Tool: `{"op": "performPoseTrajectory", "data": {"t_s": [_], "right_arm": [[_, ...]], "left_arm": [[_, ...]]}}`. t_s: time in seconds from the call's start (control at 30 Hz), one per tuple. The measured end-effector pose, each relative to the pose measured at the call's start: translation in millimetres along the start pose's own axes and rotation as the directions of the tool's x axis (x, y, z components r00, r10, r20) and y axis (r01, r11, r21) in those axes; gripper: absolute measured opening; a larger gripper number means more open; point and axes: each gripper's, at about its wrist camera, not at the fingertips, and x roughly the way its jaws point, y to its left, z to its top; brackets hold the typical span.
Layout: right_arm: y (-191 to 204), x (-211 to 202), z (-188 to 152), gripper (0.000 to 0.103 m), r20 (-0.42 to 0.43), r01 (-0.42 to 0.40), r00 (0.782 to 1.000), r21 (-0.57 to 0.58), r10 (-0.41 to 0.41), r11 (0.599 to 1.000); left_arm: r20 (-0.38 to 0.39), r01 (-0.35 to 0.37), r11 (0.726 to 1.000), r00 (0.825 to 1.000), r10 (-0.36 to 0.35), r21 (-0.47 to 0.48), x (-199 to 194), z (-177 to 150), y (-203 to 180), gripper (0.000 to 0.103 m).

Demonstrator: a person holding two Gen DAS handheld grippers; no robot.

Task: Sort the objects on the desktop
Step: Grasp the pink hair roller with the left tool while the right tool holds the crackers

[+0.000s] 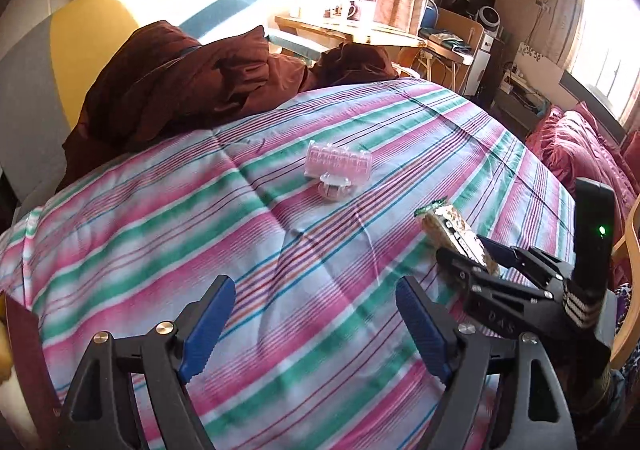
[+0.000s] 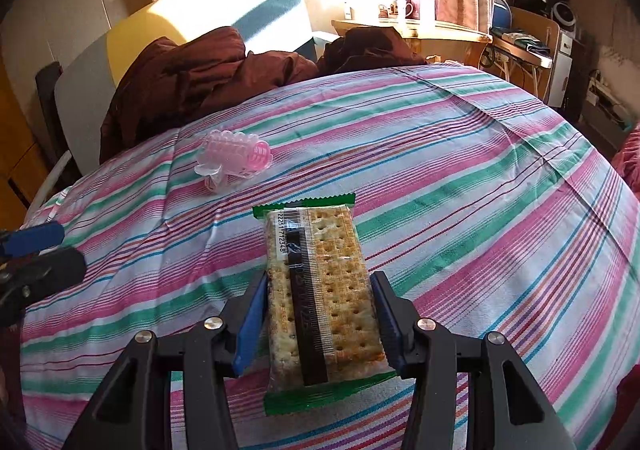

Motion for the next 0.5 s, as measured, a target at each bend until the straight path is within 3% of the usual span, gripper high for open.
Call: {"op": "performPoseTrajectory", "data": {"t_s": [0.3,0.5], "right_arm": [[1,3,-1,0.053,0.013,0.006,1.0,-0.007,-0.006,1.0],[1,4,-1,0.054,0.015,0.005,1.0,-0.012,-0.005,1.0]], "left_arm": [[0.008,-0.026,0.995,1.0,0.025,0.099,59,58,-19,0.086],[0.014,-0.012,0.987,1.0,0.01,0.16,86,77,-21,0.095]]}}
